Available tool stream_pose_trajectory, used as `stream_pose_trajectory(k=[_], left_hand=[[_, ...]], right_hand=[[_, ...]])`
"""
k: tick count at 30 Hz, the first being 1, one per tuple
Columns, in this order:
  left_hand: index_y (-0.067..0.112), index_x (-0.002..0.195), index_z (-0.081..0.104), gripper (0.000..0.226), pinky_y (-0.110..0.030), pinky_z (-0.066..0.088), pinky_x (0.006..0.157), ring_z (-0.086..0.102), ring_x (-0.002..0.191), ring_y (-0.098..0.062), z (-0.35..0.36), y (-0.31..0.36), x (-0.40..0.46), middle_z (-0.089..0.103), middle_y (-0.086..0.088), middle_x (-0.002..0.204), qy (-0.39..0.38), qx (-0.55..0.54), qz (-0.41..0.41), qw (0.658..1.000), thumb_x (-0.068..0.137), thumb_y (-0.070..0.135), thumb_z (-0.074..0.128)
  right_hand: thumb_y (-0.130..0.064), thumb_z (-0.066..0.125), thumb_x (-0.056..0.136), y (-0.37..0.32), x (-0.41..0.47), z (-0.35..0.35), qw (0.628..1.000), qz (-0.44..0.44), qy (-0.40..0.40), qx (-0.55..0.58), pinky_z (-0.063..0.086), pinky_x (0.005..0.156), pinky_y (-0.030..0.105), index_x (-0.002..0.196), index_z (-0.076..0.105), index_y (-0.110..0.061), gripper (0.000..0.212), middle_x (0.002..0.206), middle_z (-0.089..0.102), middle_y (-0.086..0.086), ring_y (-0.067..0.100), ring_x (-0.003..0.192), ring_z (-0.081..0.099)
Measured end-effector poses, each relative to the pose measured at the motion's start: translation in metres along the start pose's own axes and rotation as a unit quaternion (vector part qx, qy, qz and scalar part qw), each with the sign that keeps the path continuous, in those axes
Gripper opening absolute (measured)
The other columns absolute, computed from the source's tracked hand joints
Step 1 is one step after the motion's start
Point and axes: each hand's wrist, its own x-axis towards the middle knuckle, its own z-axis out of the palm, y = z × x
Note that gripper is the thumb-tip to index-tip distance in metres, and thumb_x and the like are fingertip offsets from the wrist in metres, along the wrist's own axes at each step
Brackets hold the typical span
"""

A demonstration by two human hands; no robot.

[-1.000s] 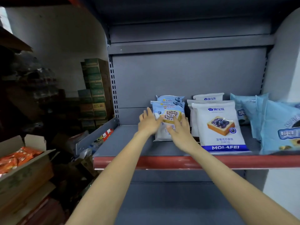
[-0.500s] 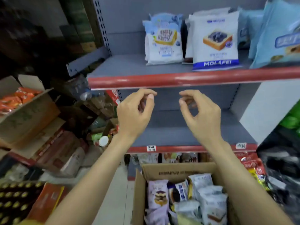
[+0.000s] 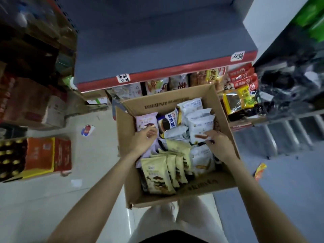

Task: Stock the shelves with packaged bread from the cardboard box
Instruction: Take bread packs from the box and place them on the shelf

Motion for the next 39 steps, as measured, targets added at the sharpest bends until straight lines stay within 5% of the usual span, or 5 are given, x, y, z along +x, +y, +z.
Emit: stream_pose_trajectory(k=[4,13,26,31,39], left_hand=[[0.018,0.125,0.053,0.029,-0.034,0.047,0.088,0.058,0.105,-0.015,0.055,0.006,0.041,0.061,0.003,0.115,-0.06,0.043,0.003,0.997,0.097,0.024,0.051],[0.015,0.138,0.041,0.047,-0.027,0.039,0.088,0.048,0.123,-0.022,0.135,0.01,0.124,0.049,-0.004,0.137,-0.067,-0.002,-0.033,0.997,0.095,0.026,0.056],[0.012,0.14,0.04,0.059,-0.023,0.033,0.096,0.041,0.132,-0.017,0.168,0.045,0.211,0.043,-0.001,0.145,-0.097,-0.063,-0.033,0.993,0.09,0.034,0.062],[0.018,0.132,0.052,0.054,-0.027,0.039,0.095,0.05,0.125,-0.019,0.173,0.052,0.22,0.055,0.0,0.135,-0.115,0.035,-0.029,0.992,0.084,0.035,0.07],[0.017,0.103,0.07,0.028,-0.037,0.046,0.065,0.064,0.079,-0.027,0.152,0.026,0.202,0.07,-0.012,0.086,-0.003,0.029,0.055,0.998,0.091,0.04,0.059]], right_hand=[[-0.016,0.054,0.094,0.041,0.019,0.027,0.987,0.127,-0.045,0.092,0.039,0.051,0.025,0.136,0.045,-0.012,0.043,0.11,0.059,0.01,0.022,0.074,0.054],[-0.022,0.062,0.091,0.086,0.091,0.077,0.961,0.162,0.009,0.222,0.033,0.105,0.032,0.152,0.007,-0.014,0.082,0.154,0.024,0.005,0.024,0.14,0.028],[-0.029,0.08,0.069,0.111,0.138,0.122,0.92,0.172,0.037,0.35,0.042,0.103,0.038,0.146,0.011,-0.026,0.104,0.139,0.046,0.007,0.024,0.121,0.052],[-0.02,0.077,0.076,0.116,0.139,0.13,0.904,0.156,0.02,0.398,0.052,0.095,0.042,0.148,0.003,-0.034,0.105,0.13,0.055,0.004,0.015,0.083,0.072],[-0.027,0.082,0.07,0.121,0.134,0.124,0.915,0.137,0.018,0.38,0.048,0.098,0.036,0.132,0.043,-0.02,0.074,0.124,0.059,-0.003,0.013,0.116,0.055]])
